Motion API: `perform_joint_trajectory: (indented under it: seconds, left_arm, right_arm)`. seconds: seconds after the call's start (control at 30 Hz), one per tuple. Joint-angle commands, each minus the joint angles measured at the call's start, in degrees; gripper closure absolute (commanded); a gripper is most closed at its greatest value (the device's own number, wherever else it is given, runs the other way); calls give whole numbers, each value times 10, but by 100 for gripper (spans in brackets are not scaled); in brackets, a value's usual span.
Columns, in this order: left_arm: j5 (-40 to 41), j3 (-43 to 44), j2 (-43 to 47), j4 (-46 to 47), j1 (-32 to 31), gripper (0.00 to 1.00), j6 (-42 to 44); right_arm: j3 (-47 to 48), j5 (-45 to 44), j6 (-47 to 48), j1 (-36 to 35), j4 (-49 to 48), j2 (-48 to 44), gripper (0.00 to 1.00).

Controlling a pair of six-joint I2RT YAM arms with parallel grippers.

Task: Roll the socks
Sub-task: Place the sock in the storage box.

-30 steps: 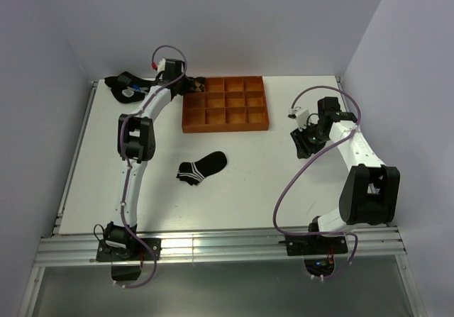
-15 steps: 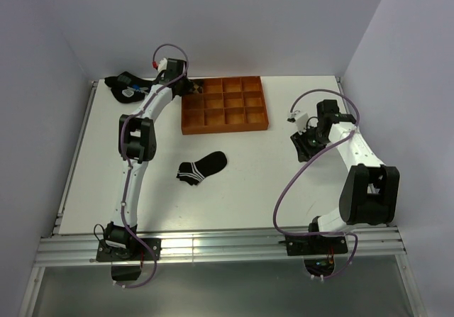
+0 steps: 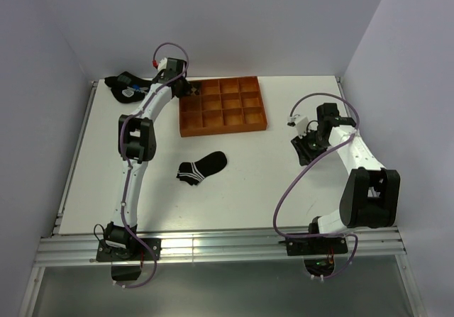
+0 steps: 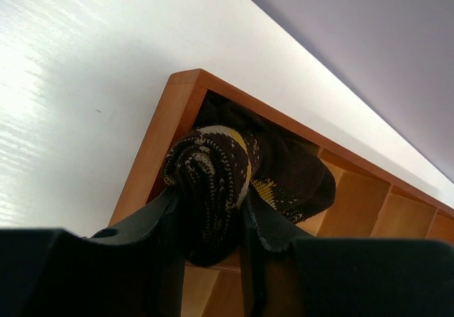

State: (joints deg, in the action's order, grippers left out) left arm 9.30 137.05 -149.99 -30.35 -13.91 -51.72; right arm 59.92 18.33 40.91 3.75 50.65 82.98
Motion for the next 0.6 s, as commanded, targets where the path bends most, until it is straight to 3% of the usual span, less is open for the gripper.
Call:
perform_joint_trajectory:
  seconds: [0.0, 0.27, 0.47, 0.57]
  left_arm:
    - [55, -25, -39, -183, 14, 100, 51]
    - [63, -8, -55, -202, 13, 100, 72]
    - [69, -77, -12, -131, 12, 80, 73]
    - [69, -38, -26, -135, 11, 76, 73]
  right_arm:
    - [-4, -9, 11, 4, 5, -21, 52]
    - [-7, -6, 8, 4, 5, -19, 52]
    - [-13, -15, 8, 4, 1, -18, 52]
    - [-13, -18, 8, 4, 1, -18, 52]
